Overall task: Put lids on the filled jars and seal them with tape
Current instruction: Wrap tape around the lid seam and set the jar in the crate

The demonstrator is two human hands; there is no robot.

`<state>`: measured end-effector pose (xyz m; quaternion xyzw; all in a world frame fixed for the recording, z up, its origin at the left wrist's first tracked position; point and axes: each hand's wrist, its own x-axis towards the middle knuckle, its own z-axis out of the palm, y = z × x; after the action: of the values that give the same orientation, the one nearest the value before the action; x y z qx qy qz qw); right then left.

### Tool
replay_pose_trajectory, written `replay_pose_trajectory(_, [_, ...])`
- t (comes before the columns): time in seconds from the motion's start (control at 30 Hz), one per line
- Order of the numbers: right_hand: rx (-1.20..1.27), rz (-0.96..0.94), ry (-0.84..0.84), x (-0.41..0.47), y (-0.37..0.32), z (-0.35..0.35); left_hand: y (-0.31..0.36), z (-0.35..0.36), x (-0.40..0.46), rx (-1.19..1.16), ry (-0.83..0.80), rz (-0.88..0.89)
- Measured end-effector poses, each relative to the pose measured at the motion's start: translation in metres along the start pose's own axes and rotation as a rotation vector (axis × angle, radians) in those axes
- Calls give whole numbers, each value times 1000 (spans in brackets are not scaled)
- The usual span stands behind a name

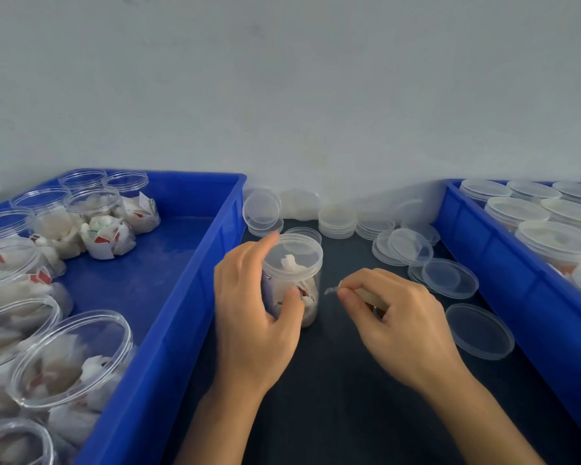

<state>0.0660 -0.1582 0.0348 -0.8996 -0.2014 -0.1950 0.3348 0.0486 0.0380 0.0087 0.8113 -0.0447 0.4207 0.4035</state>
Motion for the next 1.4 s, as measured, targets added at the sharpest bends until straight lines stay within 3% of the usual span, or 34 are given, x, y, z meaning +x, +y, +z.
replay_pose_trajectory(0.1, [-12, -15, 6, -1, -2, 1, -5, 10, -5, -181, -132, -175])
replay_pose_trajectory(0.17, [-8, -21, 10, -1, -4, 2, -9, 15, -6, -234, -126, -235])
replay_pose_trajectory(0.57, [15, 19, 48, 0, -3, 2, 4, 9, -6, 2, -233, -47])
replay_pose_trajectory(1.4, [1, 38, 91, -1, -7, 6, 11, 18, -9, 32, -190, -99])
